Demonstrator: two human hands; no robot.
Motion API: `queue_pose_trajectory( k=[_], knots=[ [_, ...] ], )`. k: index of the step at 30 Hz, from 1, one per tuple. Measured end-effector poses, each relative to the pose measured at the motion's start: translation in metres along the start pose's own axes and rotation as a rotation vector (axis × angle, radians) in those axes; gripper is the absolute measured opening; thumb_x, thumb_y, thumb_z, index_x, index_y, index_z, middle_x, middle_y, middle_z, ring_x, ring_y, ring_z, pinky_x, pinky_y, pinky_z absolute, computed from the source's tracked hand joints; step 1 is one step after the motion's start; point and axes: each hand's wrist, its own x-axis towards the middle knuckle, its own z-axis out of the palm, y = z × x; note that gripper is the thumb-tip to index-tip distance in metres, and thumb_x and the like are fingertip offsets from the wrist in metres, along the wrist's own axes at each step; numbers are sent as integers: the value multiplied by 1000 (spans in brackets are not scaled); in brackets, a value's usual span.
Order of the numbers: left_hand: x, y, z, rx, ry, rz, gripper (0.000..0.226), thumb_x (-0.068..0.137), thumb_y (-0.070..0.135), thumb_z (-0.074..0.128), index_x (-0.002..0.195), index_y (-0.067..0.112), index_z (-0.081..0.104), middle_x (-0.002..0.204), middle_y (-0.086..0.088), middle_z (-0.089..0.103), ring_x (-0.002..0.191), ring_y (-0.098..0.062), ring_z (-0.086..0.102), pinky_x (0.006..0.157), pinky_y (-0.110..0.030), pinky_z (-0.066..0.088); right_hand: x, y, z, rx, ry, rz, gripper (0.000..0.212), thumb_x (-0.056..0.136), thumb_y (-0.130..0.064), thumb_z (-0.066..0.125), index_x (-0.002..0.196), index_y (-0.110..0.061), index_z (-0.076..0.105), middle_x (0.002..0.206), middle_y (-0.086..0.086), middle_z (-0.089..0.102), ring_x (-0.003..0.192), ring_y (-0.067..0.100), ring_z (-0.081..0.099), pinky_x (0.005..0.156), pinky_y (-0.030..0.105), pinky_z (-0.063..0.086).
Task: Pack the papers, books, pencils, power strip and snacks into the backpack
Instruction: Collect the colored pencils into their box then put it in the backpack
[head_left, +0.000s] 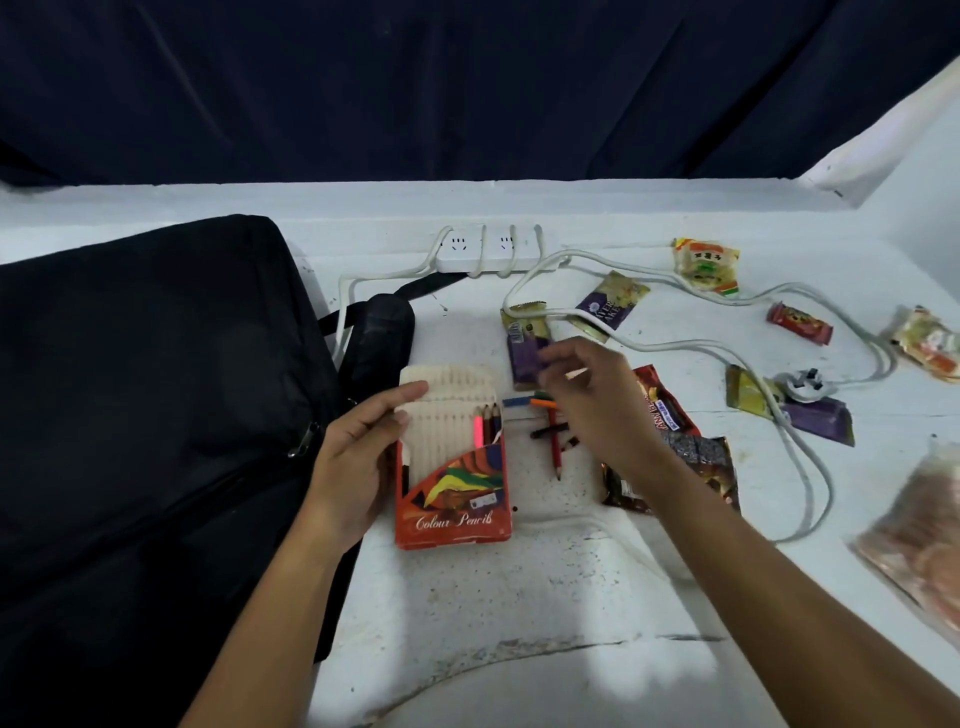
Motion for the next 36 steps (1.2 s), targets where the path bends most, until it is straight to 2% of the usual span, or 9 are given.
queue_pose_trajectory(
  k=[2,5,12,16,20,24,28,31,36],
  knots=[
    [0,0,1,12,29,-17,30,98,1,37,109,5,65,119,-10,68,115,-32,61,91,-49,52,14,12,-15,-265,75,-54,24,90,-7,55,109,-13,69,100,-1,69,80,13,63,69,20,47],
    [2,-1,2,39,55,-47,30,98,1,39,110,5,66,124,-16,64,118,-37,58,98,-56,46,28,27,-23,-587,-49,-20,30,91,-14,53,117,-16,68,118,5,66,106,26,59,87,34,49],
    [3,-1,3,61,52,-61,31,98,1,39,106,8,69,120,-11,67,118,-34,59,102,-57,44,38,41,-15,-779,-83,-127,21,94,-15,51,101,-12,71,106,8,63,107,28,51,73,34,44],
    [3,-1,3,60,50,-69,31,99,2,39,104,9,69,110,-4,71,115,-32,61,97,-54,48,35,36,-9,-624,-64,-314,12,92,-9,56,97,-6,65,97,9,65,101,25,51,69,32,41],
    [3,-1,3,67,36,-78,32,99,3,38,104,10,69,103,-2,74,108,-31,64,89,-47,53,28,16,8,-456,-183,-712,18,85,-11,61,98,-9,74,88,2,70,90,17,48,76,26,35],
    [1,-1,2,90,8,-63,33,99,1,37,105,9,68,101,-8,72,99,-29,66,84,-43,55,21,5,29,-533,-228,-933,16,80,-18,66,91,-21,77,86,-5,67,94,19,43,80,40,37],
    [1,-1,2,87,15,-52,33,99,0,36,106,7,67,100,-7,73,99,-27,66,87,-43,53,17,5,31,-548,-283,-902,21,77,-14,61,84,-24,78,106,0,66,110,22,40,86,52,43],
    [2,-1,3,76,24,-51,33,99,0,36,104,8,68,101,-3,74,103,-26,66,88,-42,53,9,10,27,-480,-327,-820,38,78,-16,43,87,-23,79,126,5,60,124,29,38,89,59,44],
    [4,-3,1,77,40,-36,31,97,0,39,108,6,67,117,-17,67,116,-37,59,99,-52,46,-11,19,26,-350,-259,-657,35,86,-18,47,109,-16,74,135,7,53,134,29,35,102,53,40]
  ],
)
